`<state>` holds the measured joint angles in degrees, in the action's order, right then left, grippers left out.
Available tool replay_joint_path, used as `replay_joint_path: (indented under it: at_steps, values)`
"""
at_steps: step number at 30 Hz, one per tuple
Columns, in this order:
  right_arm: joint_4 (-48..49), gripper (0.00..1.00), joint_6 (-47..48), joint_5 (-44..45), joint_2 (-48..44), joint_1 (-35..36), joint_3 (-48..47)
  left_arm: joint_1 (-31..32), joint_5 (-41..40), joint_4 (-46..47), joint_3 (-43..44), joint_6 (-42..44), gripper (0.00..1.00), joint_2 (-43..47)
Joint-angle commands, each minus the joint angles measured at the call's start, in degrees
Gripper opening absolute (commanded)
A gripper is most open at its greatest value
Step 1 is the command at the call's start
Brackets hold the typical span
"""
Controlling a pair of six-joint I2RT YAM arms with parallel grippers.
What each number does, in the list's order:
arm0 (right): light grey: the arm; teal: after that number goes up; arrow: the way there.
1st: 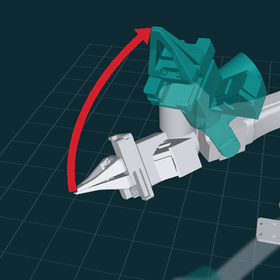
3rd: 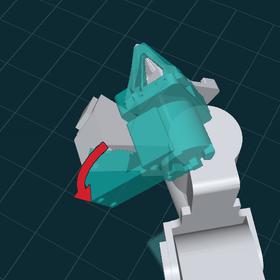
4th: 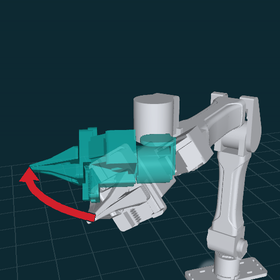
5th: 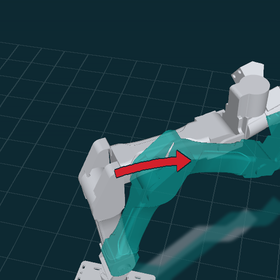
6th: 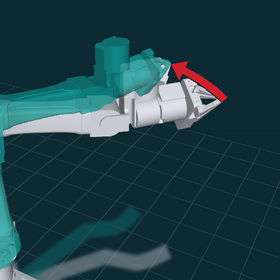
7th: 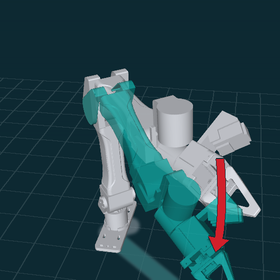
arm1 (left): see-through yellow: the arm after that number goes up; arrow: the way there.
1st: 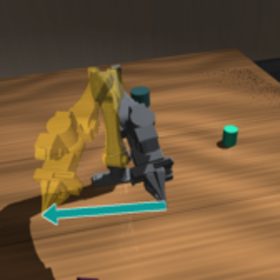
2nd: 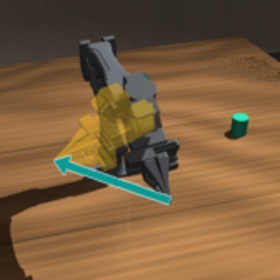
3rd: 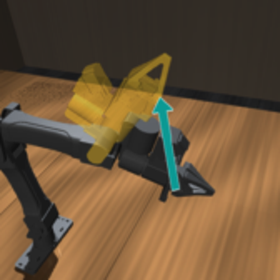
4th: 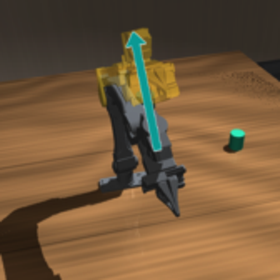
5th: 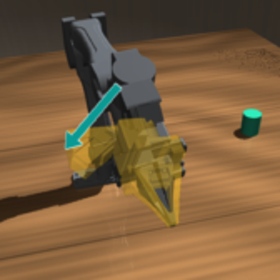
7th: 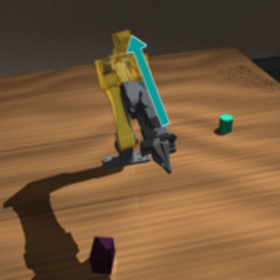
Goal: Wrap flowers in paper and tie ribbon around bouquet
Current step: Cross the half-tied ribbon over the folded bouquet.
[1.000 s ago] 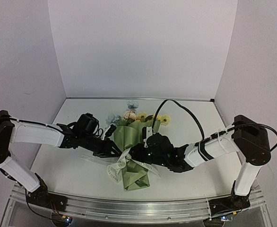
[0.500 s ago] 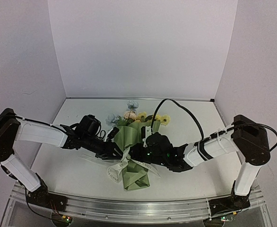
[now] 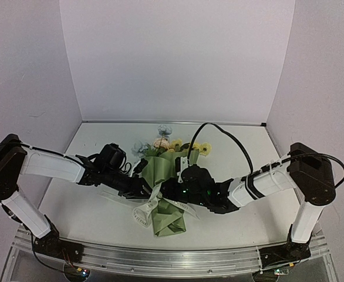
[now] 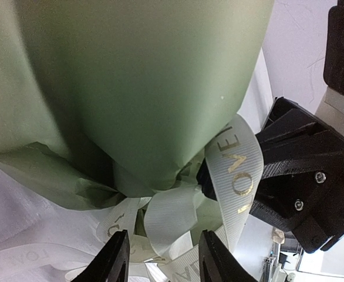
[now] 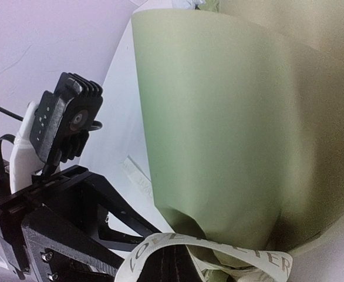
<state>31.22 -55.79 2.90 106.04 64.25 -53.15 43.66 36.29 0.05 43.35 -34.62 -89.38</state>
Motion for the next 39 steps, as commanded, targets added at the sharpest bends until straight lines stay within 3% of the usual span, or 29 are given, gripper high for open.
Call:
replay_joint_path:
  at_steps: [1,7,14,20,27,35,39]
  values:
    - [0.6,0.0,0.6,-0.1,0.5,-0.2,-2.2,0.9,0.3,2.1,1.9,-0.3,0.38,-0.2]
    - [0.1,0.0,0.7,0.3,0.2,-0.3,-1.7,1.1,0.7,4.5,1.5,-2.5,0.27,-0.1]
    - [-1.1,0.0,1.0,1.4,-1.2,-0.2,-0.2,1.1,-3.4,2.3,2.1,-3.0,0.01,1.0]
    - [-3.7,0.0,1.9,2.6,-4.2,-0.1,2.1,1.0,-7.4,1.0,2.9,-3.2,0.0,2.6]
    - [-10.5,0.18,3.4,5.6,-10.4,0.7,4.5,1.0,-6.8,0.3,5.1,-3.0,0.0,1.0]
    - [-18.4,0.3,4.6,8.1,-15.9,1.5,6.0,0.9,-5.8,-1.7,6.8,-2.0,0.0,-0.1]
    - [-25.5,0.36,9.9,8.1,-16.9,4.3,1.8,1.0,-5.2,-2.6,8.2,-1.9,0.0,-0.9]
